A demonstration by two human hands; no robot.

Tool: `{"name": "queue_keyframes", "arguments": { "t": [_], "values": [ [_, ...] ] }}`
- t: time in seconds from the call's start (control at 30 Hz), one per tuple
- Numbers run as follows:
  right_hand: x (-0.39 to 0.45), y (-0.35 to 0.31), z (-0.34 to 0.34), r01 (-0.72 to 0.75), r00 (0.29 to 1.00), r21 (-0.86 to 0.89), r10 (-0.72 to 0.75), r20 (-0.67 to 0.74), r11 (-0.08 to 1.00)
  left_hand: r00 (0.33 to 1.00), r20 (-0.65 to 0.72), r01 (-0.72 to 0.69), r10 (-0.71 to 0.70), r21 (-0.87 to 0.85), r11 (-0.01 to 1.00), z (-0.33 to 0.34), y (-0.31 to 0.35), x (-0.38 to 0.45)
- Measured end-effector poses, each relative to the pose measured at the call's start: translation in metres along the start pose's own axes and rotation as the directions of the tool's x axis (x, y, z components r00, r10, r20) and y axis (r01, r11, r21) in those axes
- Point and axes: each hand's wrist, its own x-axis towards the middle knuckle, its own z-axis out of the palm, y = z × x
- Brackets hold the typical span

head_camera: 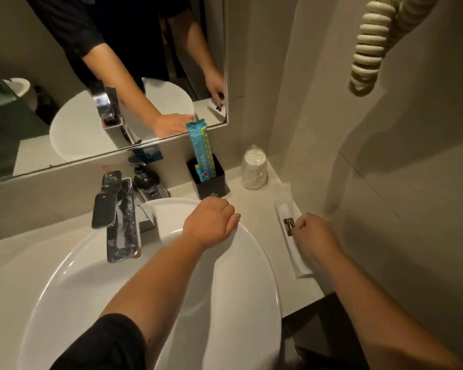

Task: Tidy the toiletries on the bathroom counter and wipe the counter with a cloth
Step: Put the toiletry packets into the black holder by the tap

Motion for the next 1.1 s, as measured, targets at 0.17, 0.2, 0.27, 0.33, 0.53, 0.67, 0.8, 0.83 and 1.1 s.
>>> {"name": "queue_keyframes", "arguments": {
  "t": [0.17,0.2,0.27,0.33,0.53,0.67,0.8,0.83,1.1],
  "values": [
    [0.014,-0.091,-0.025,0.239,0.961,0.401,-0.276,0.034,0.884,1.0,-0.013,0.0,0.0,-0.017,1.0,0.002,-0.003,0.001],
    [0.019,-0.111,-0.025,0.282,0.944,0.442,-0.328,0.029,0.852,1.0,-0.02,-0.006,0.005,-0.024,1.0,0.003,-0.005,0.002],
    [0.03,-0.148,-0.019,0.332,0.923,0.499,-0.384,0.0,0.8,0.999,-0.032,-0.02,0.018,-0.034,0.999,0.005,-0.007,0.002],
    [0.042,-0.177,-0.007,0.34,0.918,0.557,-0.397,-0.02,0.758,0.998,-0.048,-0.035,0.033,-0.037,0.999,0.008,-0.009,0.002],
    [0.07,-0.21,0.036,0.303,0.912,0.637,-0.41,0.022,0.709,0.992,-0.115,-0.064,0.06,-0.033,0.997,0.016,-0.013,0.004],
    [0.078,-0.202,0.06,0.337,0.907,0.51,-0.418,0.051,0.792,0.988,-0.142,-0.065,0.06,-0.031,0.997,0.015,-0.011,0.004],
    [0.081,-0.189,0.071,0.374,0.899,0.316,-0.425,0.107,0.872,0.988,-0.144,-0.067,0.062,-0.035,0.997,0.014,-0.011,0.004],
    [0.082,-0.186,0.073,0.377,0.9,0.277,-0.42,0.115,0.884,0.989,-0.136,-0.062,0.057,-0.033,0.998,0.014,-0.011,0.004],
    [0.087,-0.177,0.083,0.334,0.926,0.192,-0.359,0.113,0.923,0.991,-0.128,-0.054,0.048,-0.046,0.997,0.01,-0.009,0.004]
  ]
}}
